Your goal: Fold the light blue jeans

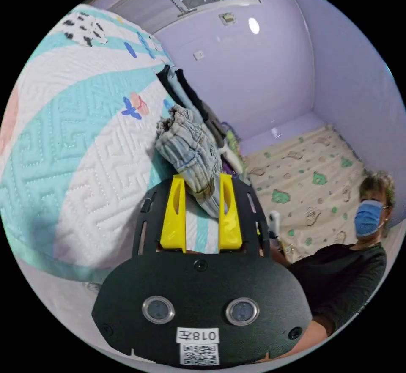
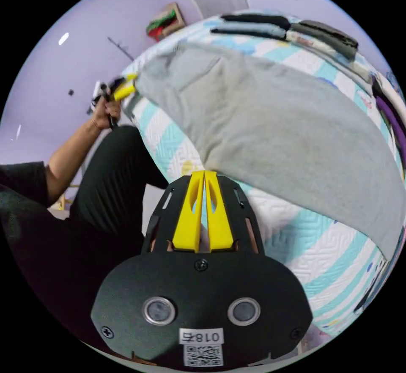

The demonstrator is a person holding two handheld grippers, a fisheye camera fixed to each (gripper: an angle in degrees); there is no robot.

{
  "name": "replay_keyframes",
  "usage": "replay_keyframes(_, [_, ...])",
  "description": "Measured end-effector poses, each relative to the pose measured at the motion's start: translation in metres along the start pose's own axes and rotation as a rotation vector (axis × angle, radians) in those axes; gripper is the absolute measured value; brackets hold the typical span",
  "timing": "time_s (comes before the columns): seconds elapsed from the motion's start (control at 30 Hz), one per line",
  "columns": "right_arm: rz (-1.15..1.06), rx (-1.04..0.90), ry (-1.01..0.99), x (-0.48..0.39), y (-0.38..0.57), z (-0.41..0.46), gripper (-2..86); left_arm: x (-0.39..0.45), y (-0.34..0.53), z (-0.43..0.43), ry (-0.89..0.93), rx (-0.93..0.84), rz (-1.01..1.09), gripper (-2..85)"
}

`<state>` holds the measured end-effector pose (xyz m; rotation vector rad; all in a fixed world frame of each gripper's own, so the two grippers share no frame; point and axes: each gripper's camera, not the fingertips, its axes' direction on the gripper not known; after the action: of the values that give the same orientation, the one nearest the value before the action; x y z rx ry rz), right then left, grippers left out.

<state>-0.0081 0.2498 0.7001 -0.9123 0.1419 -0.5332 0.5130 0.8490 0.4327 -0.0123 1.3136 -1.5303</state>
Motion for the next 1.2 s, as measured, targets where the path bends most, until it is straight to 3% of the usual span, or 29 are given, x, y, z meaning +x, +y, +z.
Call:
replay_keyframes(0.13, [-0.039, 0.143, 0.04, -0.024, 0.01, -0.019, 7.2, -0.006, -0.003, -0.038, -0.035, 0.059, -0.036, 18.7])
replay_keyframes(0.27, [-0.12, 0.239, 0.257, -0.049, -0.005, -0.028, 10.7, -0.017, -0.021, -0.021, -0.09, -0.03, -0.147, 22.7])
replay_keyframes(0.43, [-0.195, 0.098, 0.393, -0.055, -0.039, 0.024, 10.7, -0.012, -0.037, 0.004, -0.312, -0.048, -0.238, 15.9])
replay_keyframes(0.5, [-0.141, 0.128, 0.42, -0.052, -0.045, 0.028, 6.2, 0.0, -0.04, 0.012, -0.327, -0.06, -0.183, 10.8])
replay_keyframes(0.67, [-0.08, 0.218, 0.345, -0.045, -0.046, 0.001, 2.9, 0.033, -0.045, -0.003, -0.284, -0.002, -0.041, 7.9])
replay_keyframes(0.8, [-0.171, 0.287, 0.235, -0.057, -0.052, -0.023, 3.0, 0.055, -0.052, -0.032, -0.308, 0.042, 0.032, 7.8])
replay_keyframes(0.9, [-0.276, 0.262, 0.102, -0.073, -0.063, -0.01, 4.2, 0.064, -0.053, -0.075, -0.38, 0.093, 0.05, 8.4])
replay_keyframes(1.0, [-0.259, 0.224, -0.01, -0.064, -0.073, 0.014, 5.7, 0.039, -0.048, -0.104, -0.494, 0.006, -0.086, 10.9])
replay_keyframes(1.1, [-0.145, 0.314, -0.171, -0.024, -0.062, 0.004, 7.5, 0.053, -0.032, -0.142, -0.63, 0.093, -0.143, 12.1])
replay_keyframes(1.2, [0.004, 0.418, -0.111, 0.034, -0.039, -0.02, 8.3, 0.102, -0.046, -0.131, -0.731, 0.087, -0.003, 11.9])
